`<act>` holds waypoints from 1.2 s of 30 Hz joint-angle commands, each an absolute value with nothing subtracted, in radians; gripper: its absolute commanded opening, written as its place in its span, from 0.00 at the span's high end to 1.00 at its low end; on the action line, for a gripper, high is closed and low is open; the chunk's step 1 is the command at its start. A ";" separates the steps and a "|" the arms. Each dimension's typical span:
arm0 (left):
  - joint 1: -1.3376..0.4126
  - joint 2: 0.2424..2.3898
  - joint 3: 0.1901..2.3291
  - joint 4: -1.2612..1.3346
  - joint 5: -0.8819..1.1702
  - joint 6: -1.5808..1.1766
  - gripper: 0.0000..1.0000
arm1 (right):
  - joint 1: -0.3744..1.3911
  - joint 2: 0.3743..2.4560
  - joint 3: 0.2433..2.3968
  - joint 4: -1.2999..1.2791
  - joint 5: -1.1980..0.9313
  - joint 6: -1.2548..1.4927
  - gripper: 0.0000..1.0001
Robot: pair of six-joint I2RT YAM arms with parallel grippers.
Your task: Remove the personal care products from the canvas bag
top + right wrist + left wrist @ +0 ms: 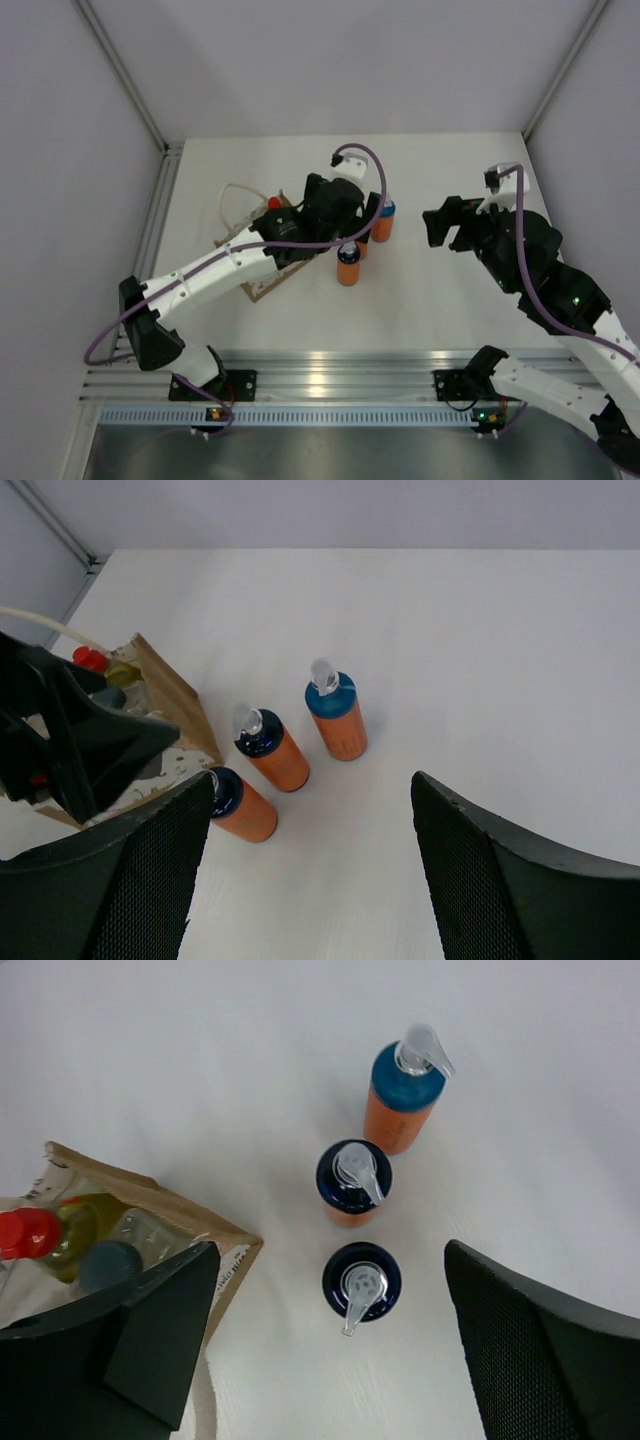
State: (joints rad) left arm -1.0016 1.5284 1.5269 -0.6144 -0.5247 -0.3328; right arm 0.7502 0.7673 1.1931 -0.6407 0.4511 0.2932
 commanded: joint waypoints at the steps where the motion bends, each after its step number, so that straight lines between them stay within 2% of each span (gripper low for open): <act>1: -0.965 1.509 1.658 -0.721 -0.650 -0.354 0.02 | 0.739 0.773 1.223 -0.655 0.460 0.299 0.23; 8: -0.795 1.479 1.701 -0.842 -0.605 -0.439 0.02 | 0.739 0.784 1.232 -0.655 0.456 0.296 0.23; 11: -0.636 1.453 1.684 -0.868 -0.476 -0.433 0.02 | 0.739 0.784 1.229 -0.655 0.454 0.296 0.23; 17: -0.499 1.459 1.618 -0.876 -0.315 -0.318 0.03 | 0.739 0.796 1.227 -0.655 0.453 0.295 0.23; 22: -0.454 1.503 1.580 -0.891 -0.259 -0.281 0.12 | 0.739 0.813 1.241 -0.655 0.445 0.291 0.23; 28: -0.426 1.571 1.591 -0.919 -0.226 -0.232 0.16 | 0.739 0.813 1.230 -0.655 0.443 0.291 0.23; 36: -0.426 1.629 1.637 -0.919 -0.190 -0.206 0.32 | 0.739 0.818 1.235 -0.655 0.442 0.288 0.23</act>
